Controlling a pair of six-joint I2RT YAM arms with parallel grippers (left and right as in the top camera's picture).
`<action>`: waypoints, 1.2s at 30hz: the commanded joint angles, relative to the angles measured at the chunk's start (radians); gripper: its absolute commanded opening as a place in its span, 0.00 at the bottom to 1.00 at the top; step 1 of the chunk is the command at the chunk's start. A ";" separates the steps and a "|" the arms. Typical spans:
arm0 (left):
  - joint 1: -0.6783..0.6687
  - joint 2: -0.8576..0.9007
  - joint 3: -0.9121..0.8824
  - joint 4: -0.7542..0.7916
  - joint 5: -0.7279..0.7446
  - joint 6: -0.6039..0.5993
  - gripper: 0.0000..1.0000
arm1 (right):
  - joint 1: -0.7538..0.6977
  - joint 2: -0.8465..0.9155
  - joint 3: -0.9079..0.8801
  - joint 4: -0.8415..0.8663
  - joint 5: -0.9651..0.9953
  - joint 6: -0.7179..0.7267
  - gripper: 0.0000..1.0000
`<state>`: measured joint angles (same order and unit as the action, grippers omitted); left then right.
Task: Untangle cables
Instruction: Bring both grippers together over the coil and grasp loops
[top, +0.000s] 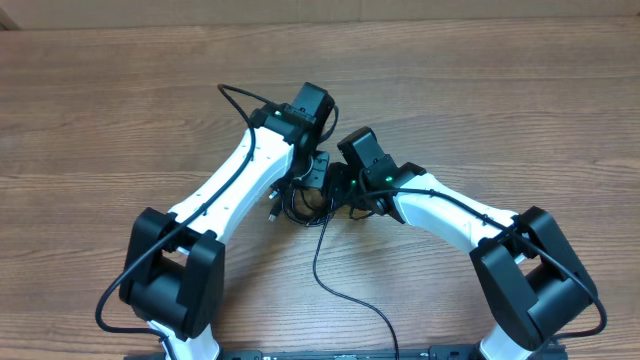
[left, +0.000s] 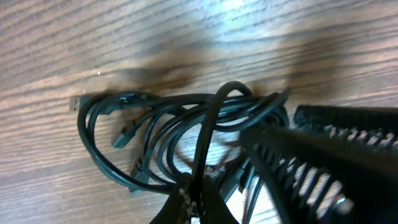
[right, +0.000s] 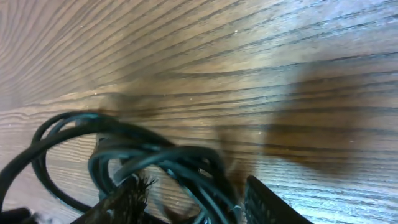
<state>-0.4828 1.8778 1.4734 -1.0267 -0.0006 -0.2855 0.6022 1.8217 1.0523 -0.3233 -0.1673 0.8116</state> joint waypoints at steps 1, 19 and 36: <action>0.019 -0.001 0.013 -0.019 0.019 0.008 0.04 | 0.001 0.009 -0.004 0.005 0.012 0.004 0.42; 0.011 0.000 -0.083 0.114 0.027 -0.030 0.04 | 0.001 0.032 -0.004 0.007 0.010 0.041 0.13; 0.012 0.001 -0.163 0.301 0.027 -0.063 0.25 | -0.001 0.038 -0.004 -0.003 0.010 0.079 0.04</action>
<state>-0.4694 1.8778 1.3167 -0.7368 0.0154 -0.3347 0.6022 1.8469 1.0523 -0.3302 -0.1673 0.8833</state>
